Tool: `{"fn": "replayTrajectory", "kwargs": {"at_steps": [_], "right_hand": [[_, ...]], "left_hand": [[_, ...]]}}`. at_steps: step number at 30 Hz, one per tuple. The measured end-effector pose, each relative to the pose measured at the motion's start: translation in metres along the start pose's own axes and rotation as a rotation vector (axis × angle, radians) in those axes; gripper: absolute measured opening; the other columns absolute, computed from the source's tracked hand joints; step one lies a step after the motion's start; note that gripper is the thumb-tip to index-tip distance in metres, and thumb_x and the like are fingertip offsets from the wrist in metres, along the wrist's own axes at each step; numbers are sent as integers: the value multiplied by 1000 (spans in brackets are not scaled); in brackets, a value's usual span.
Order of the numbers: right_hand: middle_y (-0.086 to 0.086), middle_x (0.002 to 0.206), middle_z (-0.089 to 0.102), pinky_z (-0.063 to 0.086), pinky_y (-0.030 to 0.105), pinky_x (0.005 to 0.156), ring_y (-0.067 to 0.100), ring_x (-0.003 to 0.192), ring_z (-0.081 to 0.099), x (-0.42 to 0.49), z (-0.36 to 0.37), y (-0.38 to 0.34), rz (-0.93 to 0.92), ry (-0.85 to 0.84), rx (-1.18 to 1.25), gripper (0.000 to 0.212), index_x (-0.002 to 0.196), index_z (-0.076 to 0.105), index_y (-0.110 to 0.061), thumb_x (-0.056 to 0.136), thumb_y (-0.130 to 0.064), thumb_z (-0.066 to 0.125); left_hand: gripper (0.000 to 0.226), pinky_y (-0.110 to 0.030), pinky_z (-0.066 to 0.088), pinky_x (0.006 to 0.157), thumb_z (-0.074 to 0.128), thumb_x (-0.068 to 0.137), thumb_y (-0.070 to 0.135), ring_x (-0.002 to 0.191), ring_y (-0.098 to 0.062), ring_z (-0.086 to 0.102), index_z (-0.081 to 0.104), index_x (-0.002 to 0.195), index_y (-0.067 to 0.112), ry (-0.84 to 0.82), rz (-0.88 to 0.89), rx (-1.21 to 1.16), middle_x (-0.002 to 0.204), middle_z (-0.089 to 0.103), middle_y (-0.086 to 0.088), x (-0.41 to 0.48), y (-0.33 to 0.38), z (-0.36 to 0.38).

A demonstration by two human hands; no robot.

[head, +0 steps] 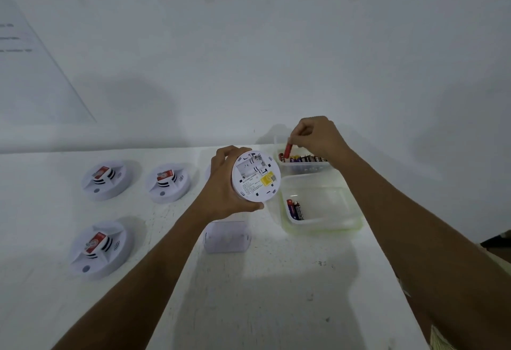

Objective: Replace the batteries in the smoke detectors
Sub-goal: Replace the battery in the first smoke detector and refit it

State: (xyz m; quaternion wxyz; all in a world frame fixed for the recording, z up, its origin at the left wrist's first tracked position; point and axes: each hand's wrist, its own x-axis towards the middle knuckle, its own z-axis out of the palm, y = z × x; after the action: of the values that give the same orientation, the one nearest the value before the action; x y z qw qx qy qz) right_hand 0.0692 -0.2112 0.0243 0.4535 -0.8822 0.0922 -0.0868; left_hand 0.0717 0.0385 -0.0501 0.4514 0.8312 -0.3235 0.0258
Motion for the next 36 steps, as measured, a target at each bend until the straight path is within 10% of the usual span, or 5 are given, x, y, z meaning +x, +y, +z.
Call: {"fn": "replayTrajectory", "kwargs": {"at_steps": [5, 9, 14, 26, 36], "right_hand": [[-2, 74, 67, 44, 12, 57, 2, 61, 57, -56, 6, -29, -80, 102, 402, 5, 87, 71, -9, 83, -7, 74], [-12, 77, 68, 50, 22, 68, 8, 78, 63, -86, 39, -32, -113, 216, 266, 5, 81, 71, -19, 82, -16, 75], [-7, 105, 62, 48, 30, 87, 11, 104, 57, -103, 65, -31, -178, 313, 193, 5, 81, 71, -25, 84, -24, 74], [12, 136, 58, 48, 33, 101, 25, 122, 58, -135, 86, -20, -450, 245, -72, 29, 112, 71, -3, 90, -10, 55], [1, 88, 71, 49, 19, 64, 11, 68, 65, -45, 15, -7, -158, 14, -81, 20, 98, 73, -22, 91, -8, 60]], "left_hand": [[94, -39, 31, 113, 79, 47, 64, 127, -16, 34, 30, 128, 55, -1, 33, 3, 133, 37, 9, -2, 6, 3], [92, -25, 30, 107, 77, 48, 64, 120, -10, 37, 25, 123, 67, 9, 77, -3, 123, 32, 35, -6, 26, 1], [89, -35, 32, 113, 73, 54, 78, 123, -12, 41, 34, 130, 53, -1, 52, -54, 132, 44, 9, -13, 23, -3], [87, -25, 29, 113, 65, 49, 87, 118, 5, 37, 32, 125, 61, -24, 21, -124, 125, 37, 20, -29, 27, -11], [91, -22, 34, 101, 83, 46, 54, 121, -13, 37, 30, 120, 61, -34, 19, -35, 125, 41, 9, -20, 14, -23]]}}
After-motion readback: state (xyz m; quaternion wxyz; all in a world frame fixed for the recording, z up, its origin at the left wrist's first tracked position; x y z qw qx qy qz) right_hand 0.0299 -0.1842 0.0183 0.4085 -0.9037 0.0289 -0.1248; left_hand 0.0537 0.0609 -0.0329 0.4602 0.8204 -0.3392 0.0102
